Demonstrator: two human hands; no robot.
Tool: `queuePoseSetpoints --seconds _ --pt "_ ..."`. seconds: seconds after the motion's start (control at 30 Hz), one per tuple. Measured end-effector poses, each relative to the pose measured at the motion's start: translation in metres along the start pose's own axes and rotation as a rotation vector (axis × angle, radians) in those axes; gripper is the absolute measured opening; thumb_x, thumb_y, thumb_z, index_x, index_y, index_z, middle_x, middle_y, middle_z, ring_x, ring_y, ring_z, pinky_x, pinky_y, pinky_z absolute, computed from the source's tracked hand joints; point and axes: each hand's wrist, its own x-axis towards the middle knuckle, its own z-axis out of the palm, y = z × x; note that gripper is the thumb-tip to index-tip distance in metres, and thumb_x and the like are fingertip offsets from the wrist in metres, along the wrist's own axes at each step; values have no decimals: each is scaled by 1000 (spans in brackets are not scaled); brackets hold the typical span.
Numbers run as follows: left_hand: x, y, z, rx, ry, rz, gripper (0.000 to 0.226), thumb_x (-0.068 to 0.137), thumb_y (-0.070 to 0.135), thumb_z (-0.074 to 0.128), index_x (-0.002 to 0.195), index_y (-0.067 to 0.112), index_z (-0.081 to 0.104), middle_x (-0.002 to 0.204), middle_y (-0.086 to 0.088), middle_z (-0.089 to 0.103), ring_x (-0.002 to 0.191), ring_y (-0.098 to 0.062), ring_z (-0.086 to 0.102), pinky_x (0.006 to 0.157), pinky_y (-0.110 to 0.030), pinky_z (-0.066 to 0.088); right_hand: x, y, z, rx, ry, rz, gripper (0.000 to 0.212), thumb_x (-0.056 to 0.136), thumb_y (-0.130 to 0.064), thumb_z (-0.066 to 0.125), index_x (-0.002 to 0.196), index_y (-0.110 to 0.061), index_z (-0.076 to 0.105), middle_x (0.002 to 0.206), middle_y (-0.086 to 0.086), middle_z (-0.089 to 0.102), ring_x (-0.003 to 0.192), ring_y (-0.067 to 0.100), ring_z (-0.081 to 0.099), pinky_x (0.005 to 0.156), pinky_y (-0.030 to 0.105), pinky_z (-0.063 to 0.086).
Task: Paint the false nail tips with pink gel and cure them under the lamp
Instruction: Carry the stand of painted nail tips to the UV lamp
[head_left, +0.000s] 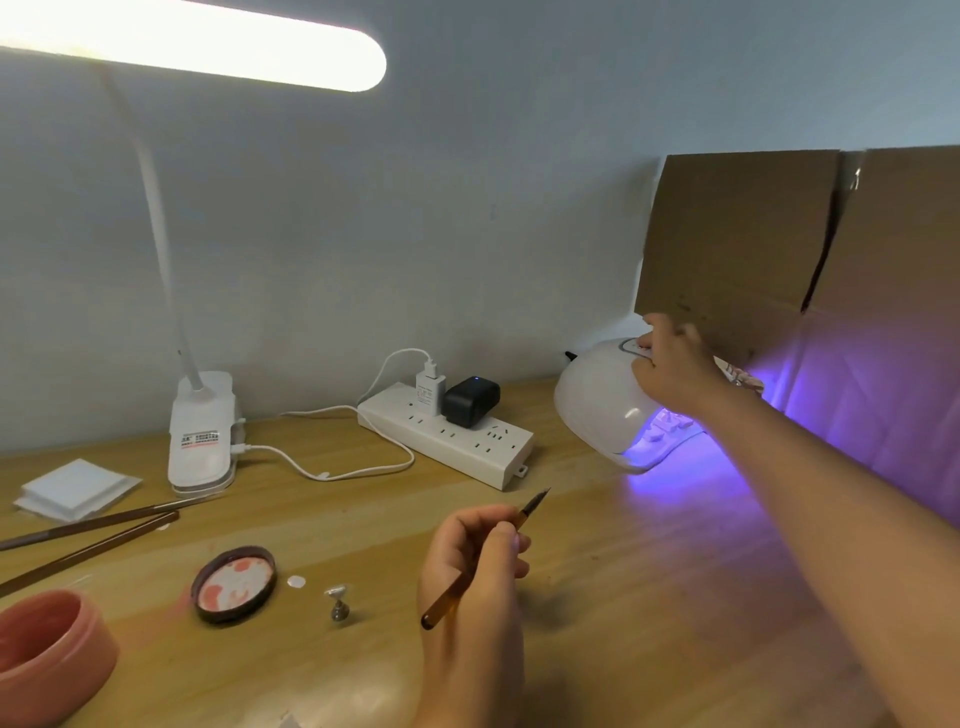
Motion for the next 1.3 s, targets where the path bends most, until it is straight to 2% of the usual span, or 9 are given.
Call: queuePoseSetpoints --seconds 0.13,0.3,0.4,0.57,0.7,0.8,1.03,1.17,1.3 --pt "-3 3 1 -15 -15 47 8 83 13 63 79 15 71 64 1 66 58 -6 56 58 -19 46 -16 -6 -6 352 3 190 62 87 -11 46 146 -15 25 134 1 54 135 24 22 111 41 28" --pt "-7 4 1 84 -39 181 9 79 23 59 80 23 67 65 7 63 59 -2 55 55 -16 45 -79 -58 -3 632 294 170 40 85 -8 54 125 -10 50 105 0 60 116 27 47 96 40 43" --pt "-4 6 -1 167 -25 277 9 91 10 62 89 18 62 70 9 59 61 -1 52 58 -18 43 -130 -99 -6 661 169 42 6 92 -16 55 92 -17 61 72 -2 61 77 19 59 65 25 46" --pt "-6 33 -15 226 -71 390 14 91 9 65 88 21 60 77 7 63 71 -2 60 65 -18 48 -200 -171 -39 908 -250 -68 41 93 -52 38 104 -26 69 69 9 67 59 15 62 48 23 46" --pt "-20 70 -59 491 -208 530 9 91 13 67 97 19 66 85 4 69 81 -14 66 73 -35 57 -229 -216 -56 1029 -565 -108 56 85 -60 28 120 -30 60 70 -1 68 73 17 68 60 29 53" --pt "-36 103 -107 734 -215 756 17 88 15 69 105 14 70 96 0 71 85 -7 63 76 -18 53 -247 -254 -53 1104 -726 -99 63 84 -65 22 119 -28 59 80 -4 73 91 17 70 74 30 56" --pt "-83 165 -245 888 -109 892 23 87 22 64 109 23 72 101 14 71 93 -3 65 80 -18 51 -286 -373 -18 1234 -595 -97 60 86 -64 29 123 -28 61 111 -11 70 94 15 68 73 30 58" --pt "-84 197 -339 1051 80 818 15 87 26 61 98 36 65 90 17 68 86 -1 63 77 -17 49 -316 -438 12 1201 -464 -215 63 80 -70 32 126 -35 55 118 -16 64 103 5 61 80 32 53" --pt "-54 227 -446 984 526 562 23 92 9 58 91 32 60 89 9 67 87 -6 62 77 -24 48 -344 -495 50 1185 -501 -255 45 91 -61 36 127 -40 52 115 -30 58 111 -6 54 95 34 50"
